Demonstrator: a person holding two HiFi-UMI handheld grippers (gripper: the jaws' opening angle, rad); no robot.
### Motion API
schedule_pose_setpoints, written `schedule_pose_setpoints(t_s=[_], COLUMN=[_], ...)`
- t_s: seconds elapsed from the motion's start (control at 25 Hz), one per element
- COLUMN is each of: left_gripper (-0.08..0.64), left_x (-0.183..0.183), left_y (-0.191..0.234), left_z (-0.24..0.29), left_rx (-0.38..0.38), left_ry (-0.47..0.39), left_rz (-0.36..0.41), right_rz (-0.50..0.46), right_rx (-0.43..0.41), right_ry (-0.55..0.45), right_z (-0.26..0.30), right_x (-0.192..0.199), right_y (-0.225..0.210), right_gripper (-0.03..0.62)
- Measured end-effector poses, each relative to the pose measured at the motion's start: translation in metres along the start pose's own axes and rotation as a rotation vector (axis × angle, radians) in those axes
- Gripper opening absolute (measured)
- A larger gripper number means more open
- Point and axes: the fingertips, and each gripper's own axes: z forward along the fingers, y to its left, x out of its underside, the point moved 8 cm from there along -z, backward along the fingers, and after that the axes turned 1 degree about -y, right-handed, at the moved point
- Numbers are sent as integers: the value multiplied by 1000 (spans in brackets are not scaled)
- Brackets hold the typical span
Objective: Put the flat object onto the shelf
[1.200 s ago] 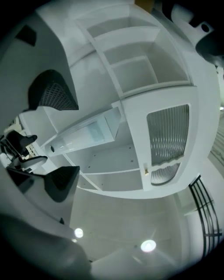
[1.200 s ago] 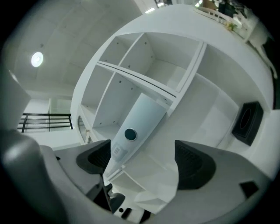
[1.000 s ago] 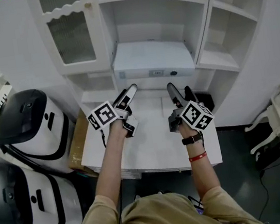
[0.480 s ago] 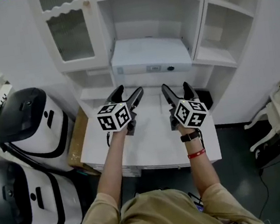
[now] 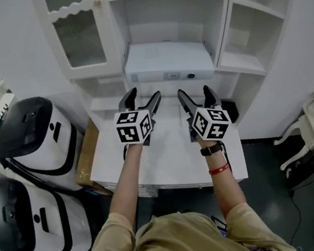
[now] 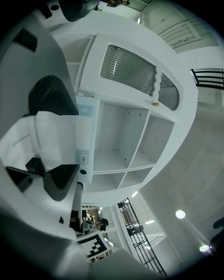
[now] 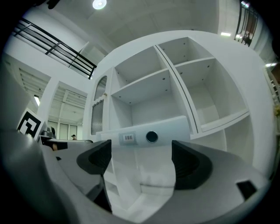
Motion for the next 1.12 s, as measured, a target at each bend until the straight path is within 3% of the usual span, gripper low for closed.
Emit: schedule_pose_setpoints(t_s=[0.16, 1.12], left_gripper=[339, 336], left_x=[-6, -14], left_y=[1, 25], left_z=[3, 51], left_rx=[-31, -123], left_ry=[-9, 16], left_rz=[24, 70], right_rz=[-2, -25], right_rx=[12, 99], right_ry=[4, 18], right_z=[5, 51], right_x=[-4, -14], right_y=[-2, -23], right_gripper=[445, 445])
